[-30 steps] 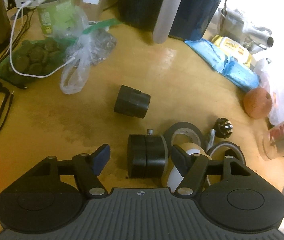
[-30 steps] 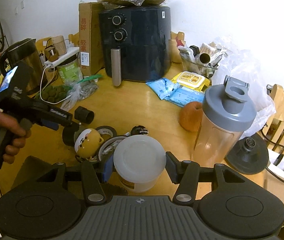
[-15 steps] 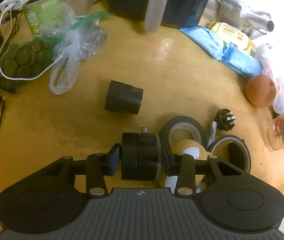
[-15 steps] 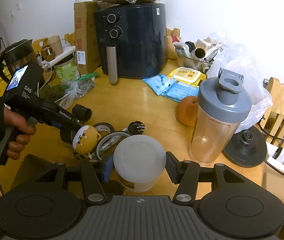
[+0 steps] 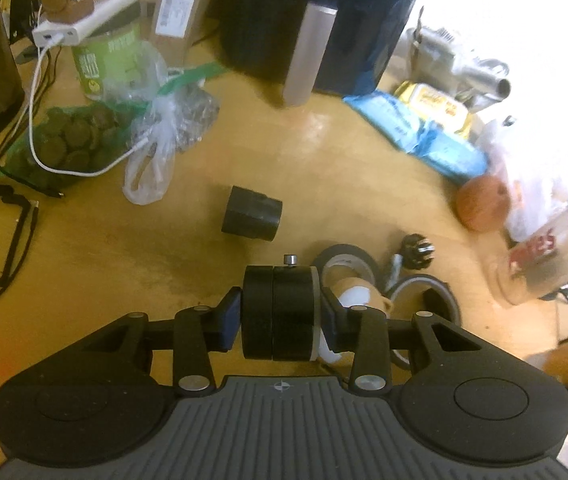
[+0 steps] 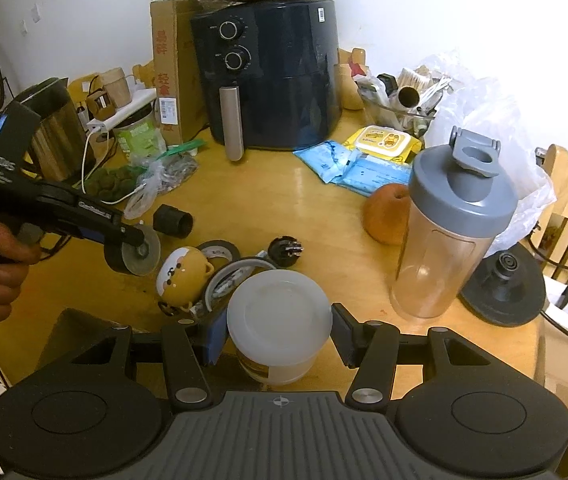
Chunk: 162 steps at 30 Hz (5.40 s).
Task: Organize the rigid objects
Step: 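Grasp the black cylinder with the left tool and lift it, then lower the jar into the box and open the right tool while left carries the cylinder over, then lower the black cylinder into the box and open the left tool, then grasp the clear tape ring with the right tool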
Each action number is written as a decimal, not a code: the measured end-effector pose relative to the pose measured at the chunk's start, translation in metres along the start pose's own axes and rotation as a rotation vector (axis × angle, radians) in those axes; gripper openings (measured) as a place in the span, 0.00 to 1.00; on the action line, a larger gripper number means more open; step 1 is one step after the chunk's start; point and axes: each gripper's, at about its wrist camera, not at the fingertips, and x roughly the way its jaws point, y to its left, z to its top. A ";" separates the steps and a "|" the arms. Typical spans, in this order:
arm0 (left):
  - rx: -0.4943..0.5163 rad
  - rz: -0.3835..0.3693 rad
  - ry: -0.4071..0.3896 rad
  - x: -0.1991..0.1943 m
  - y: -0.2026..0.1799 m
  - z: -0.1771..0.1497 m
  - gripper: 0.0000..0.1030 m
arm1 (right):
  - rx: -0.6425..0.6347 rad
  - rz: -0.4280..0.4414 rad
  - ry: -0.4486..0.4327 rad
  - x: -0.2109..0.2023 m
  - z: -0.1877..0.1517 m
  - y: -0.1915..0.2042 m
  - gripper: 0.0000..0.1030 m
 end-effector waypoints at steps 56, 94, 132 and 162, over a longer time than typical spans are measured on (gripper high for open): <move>0.023 0.041 0.053 -0.039 0.003 -0.105 0.44 | -0.201 0.011 0.176 0.058 -0.039 0.067 0.76; 0.002 -0.010 -0.154 -0.101 -0.033 -0.106 0.68 | 0.010 -0.072 -0.038 -0.018 0.003 0.030 1.00; -0.123 0.152 -0.150 -0.118 -0.044 -0.128 0.68 | -0.084 0.002 -0.042 -0.024 -0.023 -0.027 1.00; -0.015 0.032 -0.138 -0.110 0.015 -0.119 0.76 | 0.011 -0.061 0.082 0.025 0.014 -0.002 1.00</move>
